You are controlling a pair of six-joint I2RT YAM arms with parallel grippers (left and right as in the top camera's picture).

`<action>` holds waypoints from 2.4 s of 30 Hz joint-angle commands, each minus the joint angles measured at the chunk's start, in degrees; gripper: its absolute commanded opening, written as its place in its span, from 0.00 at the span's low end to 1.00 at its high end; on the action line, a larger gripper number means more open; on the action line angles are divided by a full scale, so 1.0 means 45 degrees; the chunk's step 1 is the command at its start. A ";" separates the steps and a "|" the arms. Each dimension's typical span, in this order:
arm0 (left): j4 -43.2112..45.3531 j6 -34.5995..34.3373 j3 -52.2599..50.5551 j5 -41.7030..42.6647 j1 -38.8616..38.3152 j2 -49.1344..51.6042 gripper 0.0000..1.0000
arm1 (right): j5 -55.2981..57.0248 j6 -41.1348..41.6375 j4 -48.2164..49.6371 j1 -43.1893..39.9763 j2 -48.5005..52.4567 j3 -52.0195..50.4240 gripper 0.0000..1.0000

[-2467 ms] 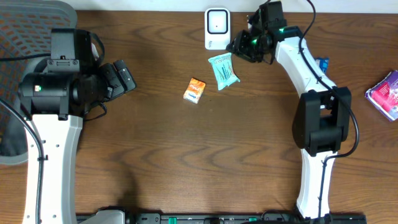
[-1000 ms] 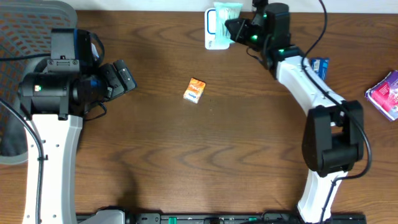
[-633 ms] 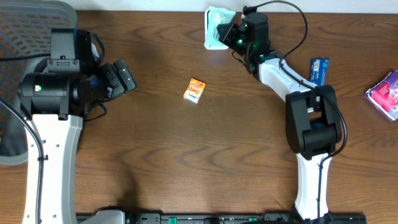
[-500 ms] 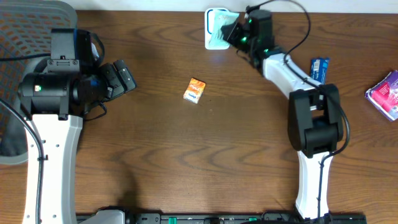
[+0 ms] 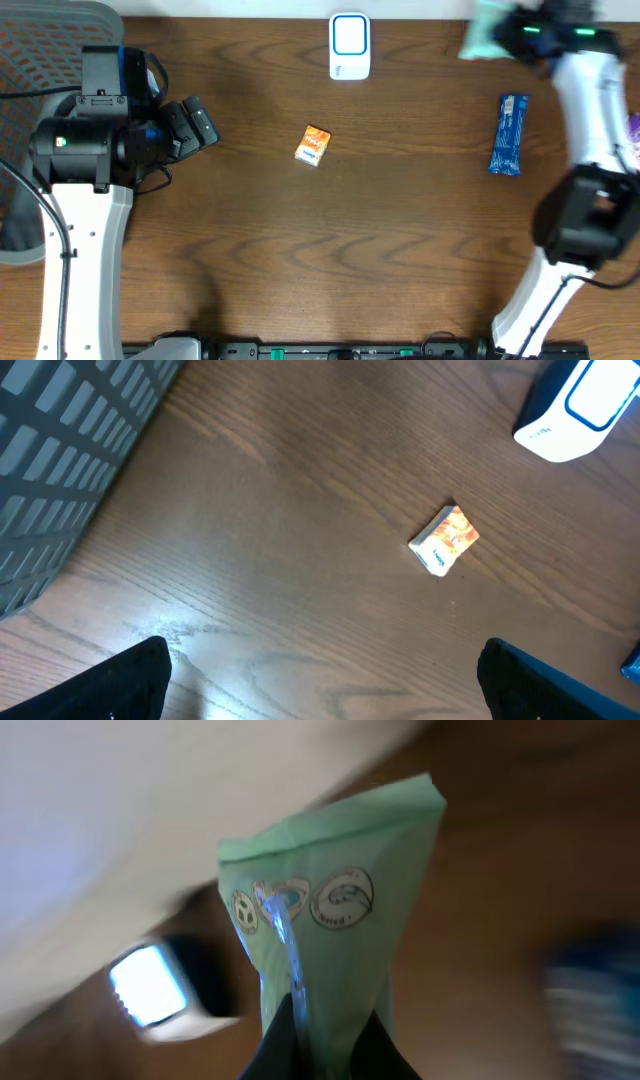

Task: Scan the item barcode
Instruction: 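Carry the mint-green pack to the right table edge and release, then grasp the blue Oreo pack with the right gripper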

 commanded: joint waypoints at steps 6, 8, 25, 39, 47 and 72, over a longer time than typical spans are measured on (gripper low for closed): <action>-0.0039 0.0039 0.0000 -0.0083 0.0053 -0.0019 0.98 | 0.1569 -0.4007 -0.1399 -0.3123 -0.0287 -0.0369 0.01; -0.0039 0.0039 0.0000 -0.0083 0.0053 -0.0019 0.98 | 0.1783 -0.4124 -0.1054 -0.3502 -0.0219 -0.0695 0.01; -0.0039 0.0039 0.0000 -0.0083 0.0053 -0.0019 0.98 | 0.6105 -0.5042 0.3487 -0.4352 0.0019 -0.4687 0.09; -0.0039 0.0039 0.0000 -0.0083 0.0053 -0.0019 0.98 | 0.3376 -0.5333 0.1880 -0.4172 -0.0015 -0.4342 0.69; -0.0039 0.0039 0.0000 -0.0083 0.0053 -0.0019 0.98 | 0.0277 -0.5328 -0.0112 -0.2569 -0.0146 -0.3963 0.74; -0.0039 0.0034 0.0000 -0.0083 0.0053 -0.0019 0.98 | -0.1049 -0.7043 0.1447 -0.1991 -0.0146 -0.7626 0.20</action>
